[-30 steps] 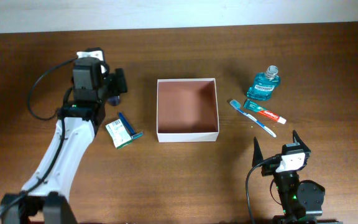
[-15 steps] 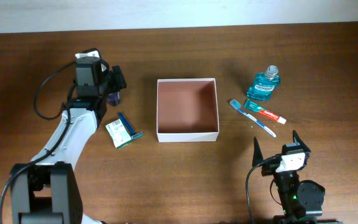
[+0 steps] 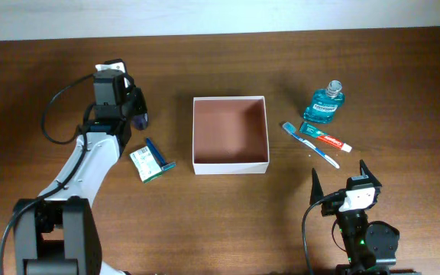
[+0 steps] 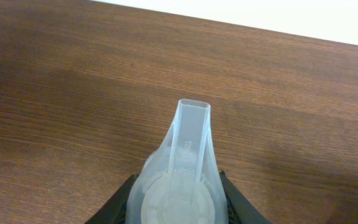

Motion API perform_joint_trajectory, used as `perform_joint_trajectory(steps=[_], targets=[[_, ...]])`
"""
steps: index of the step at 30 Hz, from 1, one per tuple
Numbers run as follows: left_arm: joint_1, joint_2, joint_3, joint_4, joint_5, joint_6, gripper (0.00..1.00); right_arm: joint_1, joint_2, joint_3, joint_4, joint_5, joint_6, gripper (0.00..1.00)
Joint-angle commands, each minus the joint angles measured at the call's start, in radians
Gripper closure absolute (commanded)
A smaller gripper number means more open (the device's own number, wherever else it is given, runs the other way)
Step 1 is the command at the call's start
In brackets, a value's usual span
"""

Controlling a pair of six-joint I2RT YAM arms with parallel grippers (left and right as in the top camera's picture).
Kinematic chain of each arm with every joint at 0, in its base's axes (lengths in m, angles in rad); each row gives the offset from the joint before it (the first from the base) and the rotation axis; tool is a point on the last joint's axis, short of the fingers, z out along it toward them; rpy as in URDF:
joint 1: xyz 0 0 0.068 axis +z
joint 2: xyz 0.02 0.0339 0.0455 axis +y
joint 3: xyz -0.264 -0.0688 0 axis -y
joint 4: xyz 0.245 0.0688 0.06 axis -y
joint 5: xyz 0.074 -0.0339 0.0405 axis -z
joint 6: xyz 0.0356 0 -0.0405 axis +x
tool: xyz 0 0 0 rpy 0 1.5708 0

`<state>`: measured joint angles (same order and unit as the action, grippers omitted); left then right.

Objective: Pack container
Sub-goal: 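Carry the soap bottle right over the pink box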

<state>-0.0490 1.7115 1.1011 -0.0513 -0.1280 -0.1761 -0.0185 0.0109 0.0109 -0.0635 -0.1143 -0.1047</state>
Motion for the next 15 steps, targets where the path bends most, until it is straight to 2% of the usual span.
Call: perform_joint_trajectory(steps=[1,5,8,15], targets=[[0.002,0.007,-0.001,0.01,0.0,0.018,0.8,0.006,-0.006,-0.005,-0.005,0.002,0.009,0.02],[0.002,0.007,-0.001,0.011,0.0,0.018,0.84,0.006,-0.006,-0.005,-0.005,0.002,0.009,0.01],[0.002,0.007,-0.001,0.014,0.0,0.04,0.93,0.006,-0.006,-0.005,-0.005,0.002,0.009,0.01],[0.002,-0.012,-0.001,0.013,-0.019,0.058,0.98,0.006,-0.006,-0.005,-0.005,0.002,0.009,0.01]])
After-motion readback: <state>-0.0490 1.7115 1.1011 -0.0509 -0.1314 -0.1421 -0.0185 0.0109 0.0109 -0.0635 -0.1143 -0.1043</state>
